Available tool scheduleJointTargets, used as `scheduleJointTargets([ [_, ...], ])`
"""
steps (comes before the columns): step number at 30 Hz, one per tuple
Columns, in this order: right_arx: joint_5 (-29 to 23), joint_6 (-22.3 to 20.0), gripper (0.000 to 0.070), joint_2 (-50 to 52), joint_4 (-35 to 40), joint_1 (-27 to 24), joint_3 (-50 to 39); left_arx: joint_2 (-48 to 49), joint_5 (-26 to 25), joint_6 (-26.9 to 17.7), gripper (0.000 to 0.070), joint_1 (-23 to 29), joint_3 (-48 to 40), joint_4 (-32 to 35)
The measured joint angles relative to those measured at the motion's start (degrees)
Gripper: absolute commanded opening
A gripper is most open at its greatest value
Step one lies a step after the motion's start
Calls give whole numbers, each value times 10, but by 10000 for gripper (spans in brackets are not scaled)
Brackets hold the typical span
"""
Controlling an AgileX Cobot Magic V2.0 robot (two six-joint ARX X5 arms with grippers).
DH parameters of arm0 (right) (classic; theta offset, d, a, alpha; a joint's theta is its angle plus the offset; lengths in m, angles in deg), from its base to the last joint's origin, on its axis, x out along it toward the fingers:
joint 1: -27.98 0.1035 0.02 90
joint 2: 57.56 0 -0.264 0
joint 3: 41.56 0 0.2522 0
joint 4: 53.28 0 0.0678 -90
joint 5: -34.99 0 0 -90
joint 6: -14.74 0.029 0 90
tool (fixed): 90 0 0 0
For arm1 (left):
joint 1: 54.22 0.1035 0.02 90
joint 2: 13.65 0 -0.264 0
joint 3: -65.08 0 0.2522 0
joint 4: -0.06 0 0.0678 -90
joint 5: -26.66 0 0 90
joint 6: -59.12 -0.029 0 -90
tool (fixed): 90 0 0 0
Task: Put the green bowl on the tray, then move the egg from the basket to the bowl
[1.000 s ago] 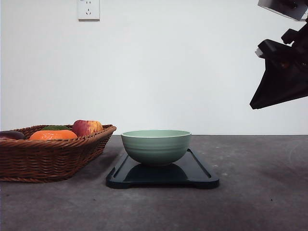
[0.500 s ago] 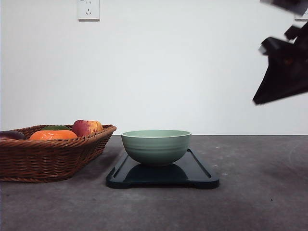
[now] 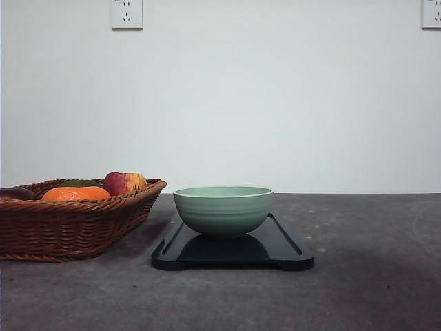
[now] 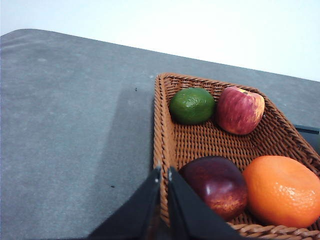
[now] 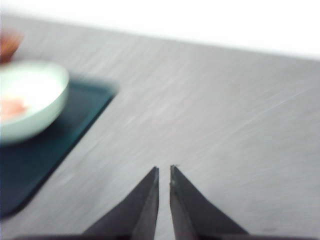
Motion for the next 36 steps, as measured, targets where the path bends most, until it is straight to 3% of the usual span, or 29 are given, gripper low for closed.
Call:
scheduleJointTargets([
  [4,-1,8,33,99,3,-49,-37,0,0,0,13,0,0,0],
  [8,0,22,33,150,4,-65,-67,0,0,0,13,0,0,0],
  [36,0,34,33,152,-10,-67,-73,0,0,0,13,0,0,0],
])
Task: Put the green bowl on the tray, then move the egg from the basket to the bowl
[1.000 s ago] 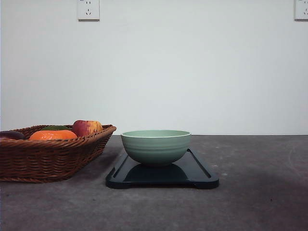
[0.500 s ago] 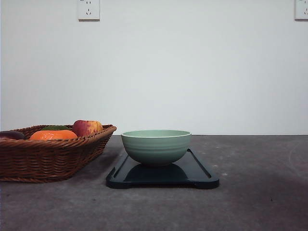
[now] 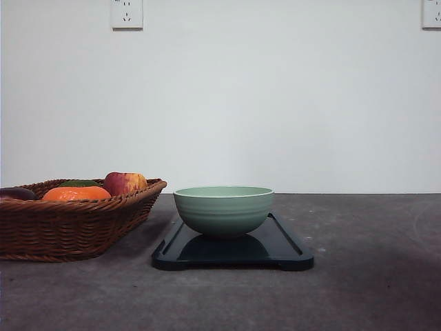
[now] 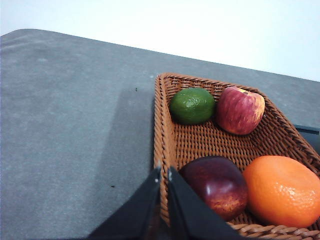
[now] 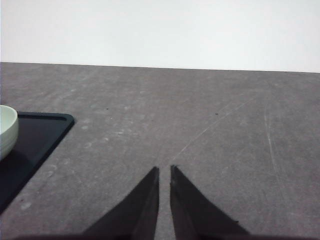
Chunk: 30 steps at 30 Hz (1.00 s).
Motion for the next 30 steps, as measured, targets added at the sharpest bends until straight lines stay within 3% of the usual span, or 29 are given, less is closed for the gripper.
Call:
scheduleJointTargets([
  [30,0,0,33,0,0,0,0,0,0,0,13,0,0,0],
])
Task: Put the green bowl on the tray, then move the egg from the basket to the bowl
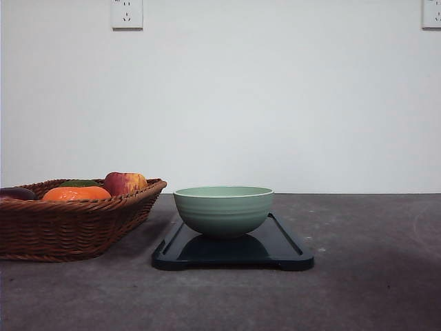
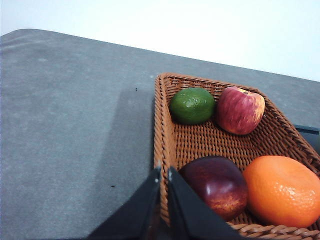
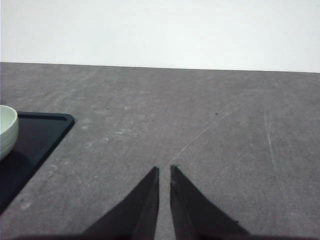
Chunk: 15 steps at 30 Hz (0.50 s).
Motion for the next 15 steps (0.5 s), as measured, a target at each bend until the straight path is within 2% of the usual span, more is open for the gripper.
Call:
scheduleJointTargets([
  [15,0,0,33,0,0,0,0,0,0,0,13,0,0,0],
])
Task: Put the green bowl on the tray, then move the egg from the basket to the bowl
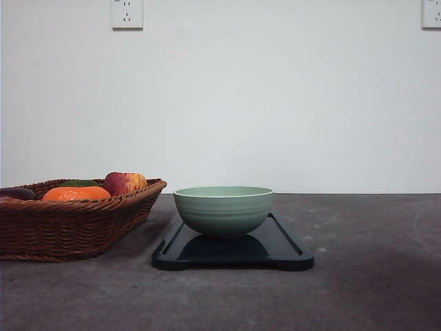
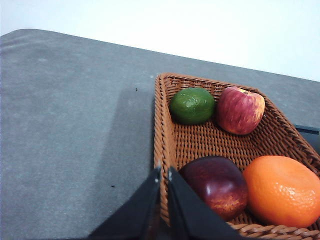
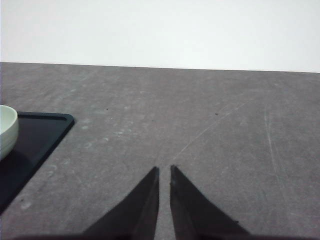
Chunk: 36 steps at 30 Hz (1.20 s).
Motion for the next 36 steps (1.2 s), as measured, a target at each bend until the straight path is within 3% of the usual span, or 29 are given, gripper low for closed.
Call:
scheduleJointTargets([
  [36,0,0,33,0,0,0,0,0,0,0,13,0,0,0],
])
